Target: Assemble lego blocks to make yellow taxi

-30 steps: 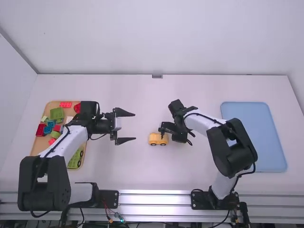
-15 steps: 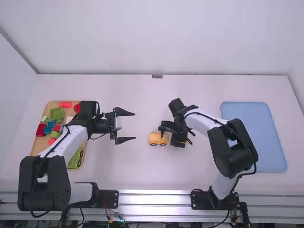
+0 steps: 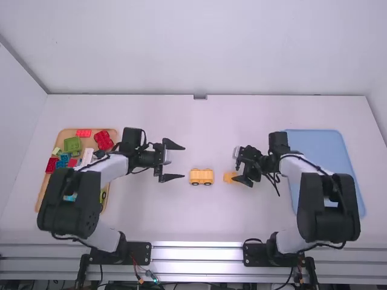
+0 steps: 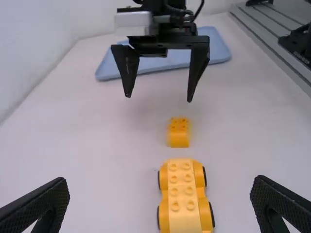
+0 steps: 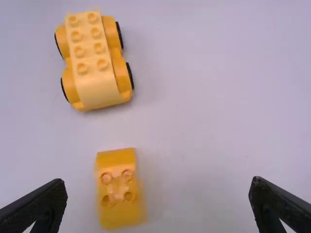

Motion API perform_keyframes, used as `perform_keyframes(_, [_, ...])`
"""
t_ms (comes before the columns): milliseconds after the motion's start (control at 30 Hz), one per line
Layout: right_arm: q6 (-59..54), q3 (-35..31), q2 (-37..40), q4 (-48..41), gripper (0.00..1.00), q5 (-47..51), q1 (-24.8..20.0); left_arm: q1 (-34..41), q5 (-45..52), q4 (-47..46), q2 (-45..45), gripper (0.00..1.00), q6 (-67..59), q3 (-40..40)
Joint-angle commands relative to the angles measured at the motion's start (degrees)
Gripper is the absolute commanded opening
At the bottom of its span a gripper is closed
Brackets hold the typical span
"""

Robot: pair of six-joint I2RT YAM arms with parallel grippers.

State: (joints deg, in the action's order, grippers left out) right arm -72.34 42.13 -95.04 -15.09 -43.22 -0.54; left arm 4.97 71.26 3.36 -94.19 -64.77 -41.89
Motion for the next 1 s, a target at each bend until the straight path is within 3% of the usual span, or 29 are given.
perform_keyframes(0, [-1.4,-3.3,-3.4,3.5,0.99,-10.0,-1.8,2.1,-0.5,1.4,-2.6,0.99,5.4,0.4])
perform_keyframes(200, [-5.4,-4.6,-10.0,9.0,1.00,-13.0,-4.0,4.1,-0.2,1.8,-3.9,0.99,5.2,0.4])
perform_keyframes(300, [-12.2,-4.6,-13.0,9.2,0.84,-14.1,-4.0,4.2,0.3,1.6,-3.9,0.99,5.5,0.4])
perform_keyframes(467, [-10.1,-4.6,-15.6,12.3,0.77,-13.6,-4.0,4.2,0.3,1.5,-3.9,0.99,5.4,0.4])
perform_keyframes(567, [-9.8,-4.6,-17.2,13.8,0.61,-13.7,-4.1,4.4,0.2,1.7,-3.9,0.99,5.4,0.4])
perform_keyframes(800, [-8.8,-4.6,-17.4,13.8,0.54,-12.3,-4.1,4.4,0.3,1.6,-3.9,0.99,5.4,0.4])
perform_keyframes(967, [-8.7,-4.6,-17.4,13.5,0.38,-12.3,-4.3,4.4,1.4,1.7,-3.9,0.99,5.4,0.4])
